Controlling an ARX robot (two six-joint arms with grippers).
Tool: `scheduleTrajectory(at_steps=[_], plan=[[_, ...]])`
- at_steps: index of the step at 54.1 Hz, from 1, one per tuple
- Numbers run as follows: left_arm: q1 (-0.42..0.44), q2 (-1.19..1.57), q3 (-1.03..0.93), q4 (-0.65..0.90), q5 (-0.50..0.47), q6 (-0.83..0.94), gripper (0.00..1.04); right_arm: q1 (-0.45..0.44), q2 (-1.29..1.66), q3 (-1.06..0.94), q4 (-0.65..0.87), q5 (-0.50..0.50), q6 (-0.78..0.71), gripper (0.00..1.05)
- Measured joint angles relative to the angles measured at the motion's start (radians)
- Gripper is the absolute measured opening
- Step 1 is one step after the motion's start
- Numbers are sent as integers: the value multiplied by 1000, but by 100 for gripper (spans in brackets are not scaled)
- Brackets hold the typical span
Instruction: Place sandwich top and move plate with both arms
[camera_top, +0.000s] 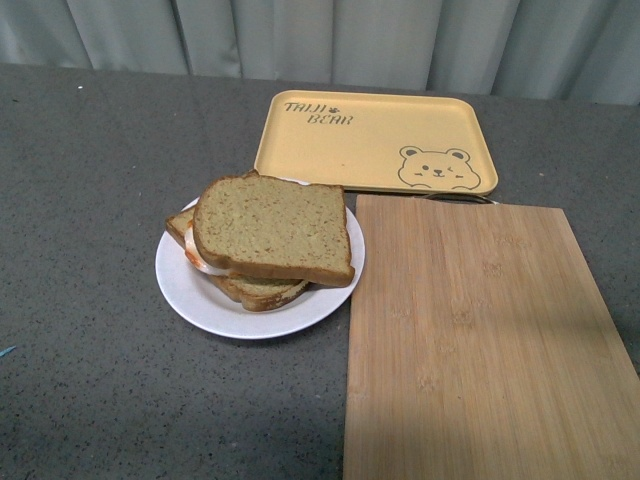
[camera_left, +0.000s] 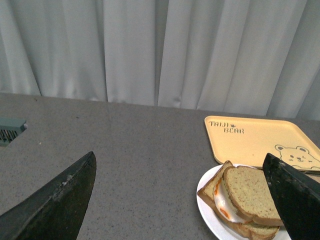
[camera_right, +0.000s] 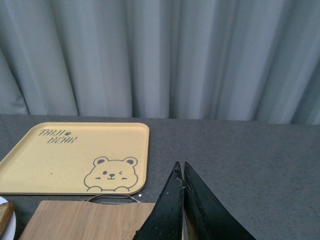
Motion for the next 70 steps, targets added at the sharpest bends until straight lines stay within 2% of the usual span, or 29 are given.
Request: scheduleTrajectory(at_steps=[16,19,22,27,49,70], plan=[[0,-5,0,-1,2,0,98,-53,-265,-108,-163,-55,-3,1],[0,-5,0,-1,2,0,98,-64,-348,-128,-219,-72,-3,1],[0,-5,0,-1,2,0,98,-113,-454,-131,-341,-139,-4,1],[0,-4,0,-1,2,0,98,-144,-617,-139,-475,-143,-4,1],[0,-4,0,-2,2,0,98,-144,-927,-175,-740,-148,-4,1],[0,-4,0,-2,2,0,98,-145,-1129,-176,-927,-148,-4,1]])
